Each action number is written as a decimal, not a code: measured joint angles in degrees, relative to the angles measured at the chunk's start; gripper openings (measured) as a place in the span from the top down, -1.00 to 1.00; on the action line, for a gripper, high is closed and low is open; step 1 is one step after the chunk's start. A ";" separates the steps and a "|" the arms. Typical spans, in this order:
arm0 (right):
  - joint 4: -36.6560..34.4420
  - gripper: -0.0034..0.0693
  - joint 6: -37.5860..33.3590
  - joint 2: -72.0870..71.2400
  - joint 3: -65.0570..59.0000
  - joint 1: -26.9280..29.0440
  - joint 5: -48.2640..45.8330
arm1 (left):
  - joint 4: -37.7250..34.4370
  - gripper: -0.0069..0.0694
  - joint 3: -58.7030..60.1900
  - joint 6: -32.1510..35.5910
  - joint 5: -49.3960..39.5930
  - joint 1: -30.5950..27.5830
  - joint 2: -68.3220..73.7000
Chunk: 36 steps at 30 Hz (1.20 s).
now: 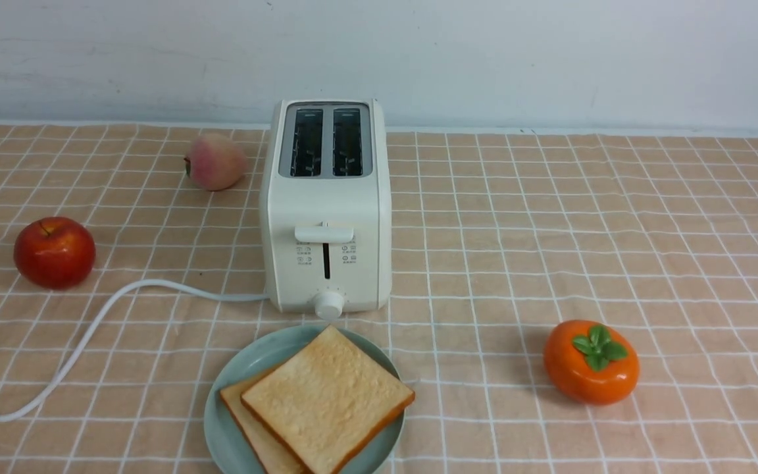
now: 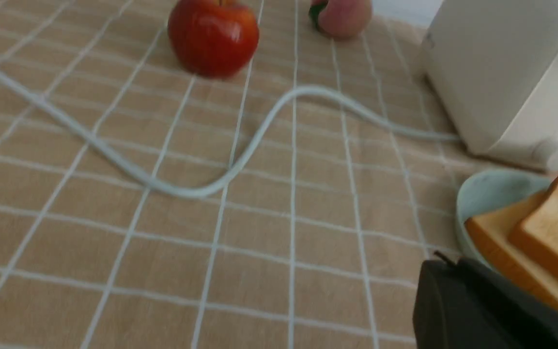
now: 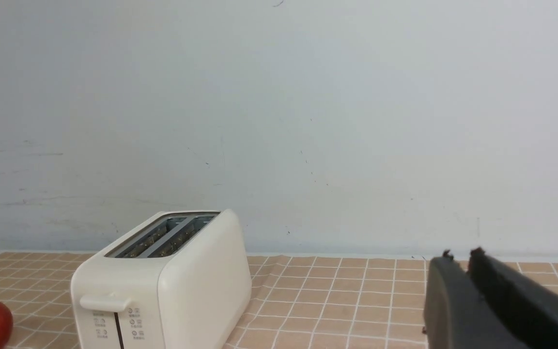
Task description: Take toasted bread from bread machine on light coffee tablecloth place on plate.
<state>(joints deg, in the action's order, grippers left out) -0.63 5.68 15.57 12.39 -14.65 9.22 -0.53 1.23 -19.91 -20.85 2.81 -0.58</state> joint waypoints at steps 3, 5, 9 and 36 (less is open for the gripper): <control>0.05 0.74 0.00 0.00 0.00 0.00 -0.05 | -0.20 0.78 0.52 0.00 -1.58 0.00 0.00; 0.05 0.74 0.00 0.00 0.00 0.00 -0.05 | -0.20 0.78 0.52 0.00 -1.58 -0.07 0.00; 0.05 0.71 0.00 0.00 0.00 0.04 -0.05 | -0.24 0.77 0.52 0.00 -1.58 -0.18 0.00; 0.63 0.69 0.00 -3.15 -0.92 2.49 -10.88 | -0.39 0.69 0.52 0.00 -1.58 -0.18 0.00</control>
<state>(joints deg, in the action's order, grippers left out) 0.00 5.68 12.41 11.47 -12.16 -1.67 -0.92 1.76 -19.91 -22.42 2.63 -0.58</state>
